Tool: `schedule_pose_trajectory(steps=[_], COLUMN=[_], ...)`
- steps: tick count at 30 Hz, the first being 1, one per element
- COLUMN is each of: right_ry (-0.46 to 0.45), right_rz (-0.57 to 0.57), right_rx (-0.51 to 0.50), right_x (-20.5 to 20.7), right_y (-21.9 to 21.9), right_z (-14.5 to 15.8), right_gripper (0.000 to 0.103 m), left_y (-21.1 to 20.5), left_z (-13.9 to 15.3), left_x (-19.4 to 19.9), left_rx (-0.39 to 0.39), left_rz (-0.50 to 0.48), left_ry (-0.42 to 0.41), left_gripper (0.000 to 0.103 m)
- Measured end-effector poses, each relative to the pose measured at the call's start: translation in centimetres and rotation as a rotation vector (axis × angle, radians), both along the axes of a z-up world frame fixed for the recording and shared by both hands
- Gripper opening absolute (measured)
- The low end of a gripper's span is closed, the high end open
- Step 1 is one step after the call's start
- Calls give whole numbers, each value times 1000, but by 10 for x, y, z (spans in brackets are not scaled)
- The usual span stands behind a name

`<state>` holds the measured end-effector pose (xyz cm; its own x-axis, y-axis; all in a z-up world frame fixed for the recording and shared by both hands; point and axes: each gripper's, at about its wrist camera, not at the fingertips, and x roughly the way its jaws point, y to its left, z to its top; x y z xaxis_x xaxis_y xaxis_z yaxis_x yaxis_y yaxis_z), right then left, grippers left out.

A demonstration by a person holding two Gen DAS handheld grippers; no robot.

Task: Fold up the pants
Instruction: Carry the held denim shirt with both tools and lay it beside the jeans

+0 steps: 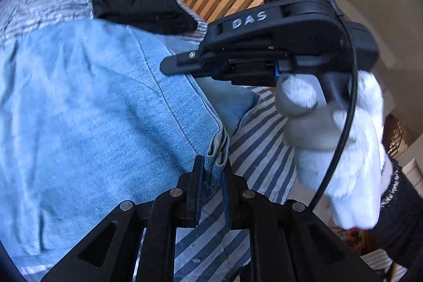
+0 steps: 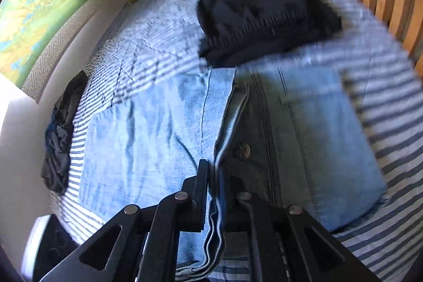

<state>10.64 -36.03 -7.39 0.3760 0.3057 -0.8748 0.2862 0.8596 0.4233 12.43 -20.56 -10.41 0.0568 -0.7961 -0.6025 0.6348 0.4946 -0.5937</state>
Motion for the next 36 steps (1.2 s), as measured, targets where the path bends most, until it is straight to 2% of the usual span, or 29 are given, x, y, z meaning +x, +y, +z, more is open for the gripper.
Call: schedule_pose_trajectory(steps=[2,4,10,13,15,16,18,20,22,25,27,30,33,36], right_ry=[-20,-19,18,38,-27,-60,-135,-178,-156,-44,-22,-77,-105,-122], right_rz=[-7,6,56,31,24,42,89,128,135,86,73,78,67,20], right_rx=[98,139,108,47,-31,-50,-81,-190,-256,-294,-305,-316,-369,-442], right_x=[6,16,59,64,58,55,46,39,41,53,57,52,48,44], right_y=[-15,-21,-16,-19,-18,-16,-8,0,2,-10,-16,-15,-18,-31], right_z=[-6,-9,-16,-16,3,12,34,47,39,6,-2,15,34,41], right_gripper=[10,15,15,15,11,7,6,5,5,5,5,5,3,0], left_y=[1,2,4,7,7,4,-1,-14,-25,-32,-33,-35,-39,-51], left_z=[-2,2,13,14,17,16,17,7,-7,-25,-19,-3,4,-2], left_x=[3,7,0,-1,-7,-4,-8,4,10,21,21,20,19,17], left_rx=[-5,-11,11,5,-1,-1,-10,4,37,54,50,33,-6,26], left_rz=[5,10,15,14,9,7,-10,-23,-29,-17,-14,-26,-41,-51], left_ry=[8,0,-42,-37,-40,-44,-54,-64,-38,33,20,-31,-19,-47], left_gripper=[12,12,12,12,12,12,12,12,12,12,12,12,12,13])
